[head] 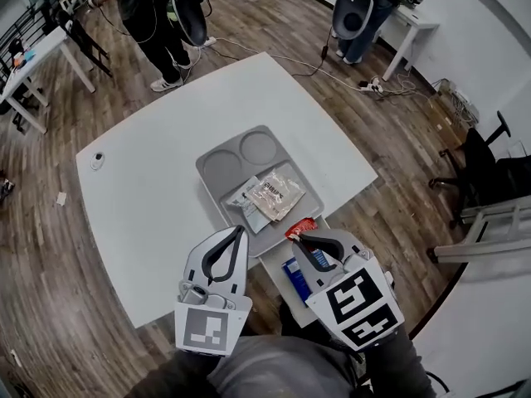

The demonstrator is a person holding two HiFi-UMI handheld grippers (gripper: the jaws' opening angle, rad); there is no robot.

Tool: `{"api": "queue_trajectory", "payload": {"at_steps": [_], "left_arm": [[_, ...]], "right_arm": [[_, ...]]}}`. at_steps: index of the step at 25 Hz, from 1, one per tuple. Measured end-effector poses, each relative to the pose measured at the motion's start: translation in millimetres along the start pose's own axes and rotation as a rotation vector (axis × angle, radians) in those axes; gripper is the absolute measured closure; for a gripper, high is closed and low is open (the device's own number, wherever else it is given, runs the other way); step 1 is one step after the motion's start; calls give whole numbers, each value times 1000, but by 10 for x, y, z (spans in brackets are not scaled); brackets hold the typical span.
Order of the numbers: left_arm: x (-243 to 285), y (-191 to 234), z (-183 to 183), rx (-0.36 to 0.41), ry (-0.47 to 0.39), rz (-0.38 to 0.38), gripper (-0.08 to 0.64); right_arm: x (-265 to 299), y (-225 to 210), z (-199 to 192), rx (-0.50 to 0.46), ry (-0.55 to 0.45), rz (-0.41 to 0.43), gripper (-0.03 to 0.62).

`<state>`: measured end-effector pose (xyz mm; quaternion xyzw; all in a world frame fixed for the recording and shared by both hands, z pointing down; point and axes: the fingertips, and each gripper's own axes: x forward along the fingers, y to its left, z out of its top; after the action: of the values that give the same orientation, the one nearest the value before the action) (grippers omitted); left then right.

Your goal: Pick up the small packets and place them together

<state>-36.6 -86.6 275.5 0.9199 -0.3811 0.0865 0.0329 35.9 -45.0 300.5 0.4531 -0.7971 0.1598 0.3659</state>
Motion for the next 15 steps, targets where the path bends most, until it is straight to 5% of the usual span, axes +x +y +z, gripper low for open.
{"api": "queue_trajectory", "payload": {"at_steps": [15], "left_arm": [[-119,615,-419,-88,79,223,560]], "right_arm": [[956,-340,321,-82,32,81,553]]}}
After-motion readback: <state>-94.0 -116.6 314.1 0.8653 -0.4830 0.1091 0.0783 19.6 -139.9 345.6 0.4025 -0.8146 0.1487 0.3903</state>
